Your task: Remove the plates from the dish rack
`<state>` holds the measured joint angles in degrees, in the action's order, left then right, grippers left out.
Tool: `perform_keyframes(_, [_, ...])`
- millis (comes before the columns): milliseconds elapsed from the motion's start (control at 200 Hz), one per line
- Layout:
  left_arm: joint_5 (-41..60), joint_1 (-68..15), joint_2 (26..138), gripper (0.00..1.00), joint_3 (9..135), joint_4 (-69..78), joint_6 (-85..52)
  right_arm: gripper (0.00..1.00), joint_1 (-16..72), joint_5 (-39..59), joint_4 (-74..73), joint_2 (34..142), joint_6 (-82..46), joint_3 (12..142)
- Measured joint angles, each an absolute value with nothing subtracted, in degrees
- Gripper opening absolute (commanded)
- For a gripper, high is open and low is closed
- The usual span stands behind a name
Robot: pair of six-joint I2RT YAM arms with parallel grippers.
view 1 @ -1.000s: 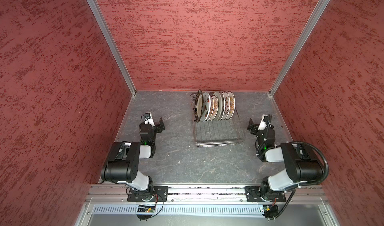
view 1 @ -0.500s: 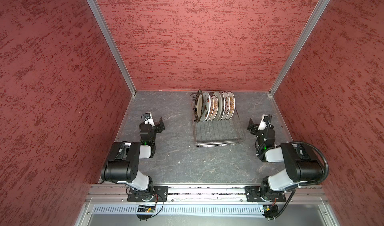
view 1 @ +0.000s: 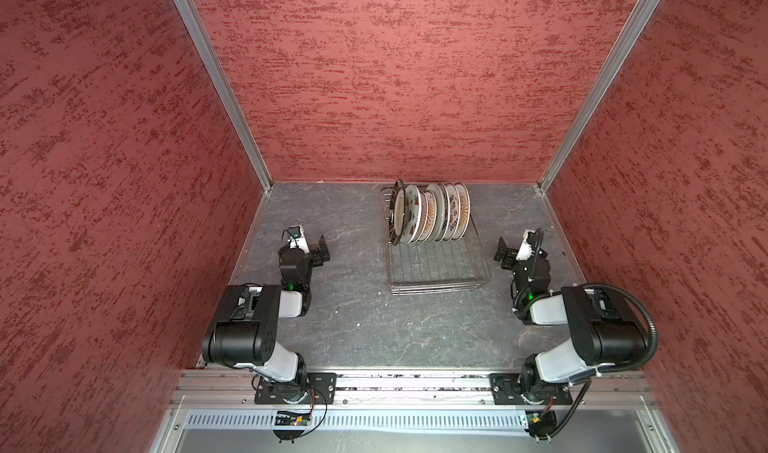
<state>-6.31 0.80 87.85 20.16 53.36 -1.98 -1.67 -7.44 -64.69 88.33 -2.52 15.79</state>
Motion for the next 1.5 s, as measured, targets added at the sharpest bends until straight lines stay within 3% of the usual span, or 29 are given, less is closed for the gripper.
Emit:
perform_keyframes(311, [-4.6,0.0,85.6,0.99,20.3,50.8,-0.3,0.99,-1.7,-6.4,-62.8,83.9,-2.4,15.7])
perform_keyframes(621, [-1.1,-1.4,65.3,0.99,20.1,42.4,0.7,0.99,-1.7,-6.1,-53.6,68.5,-4.9,15.8])
perform_keyframes(917, [5.4,-1.2,52.5,0.99,17.7,44.1,-19.6,0.99,-1.7,0.7,-49.0,51.8,-20.5,16.9])
perform_keyframes(1202, [18.6,-1.4,52.4,0.99,21.3,46.2,-32.2,0.99,-1.7,10.9,-49.9,51.2,-32.5,18.3])
perform_keyframes(1498, [20.8,-3.3,57.4,0.99,19.5,50.2,-41.8,0.99,-0.8,21.4,-44.6,62.0,-37.1,32.5])
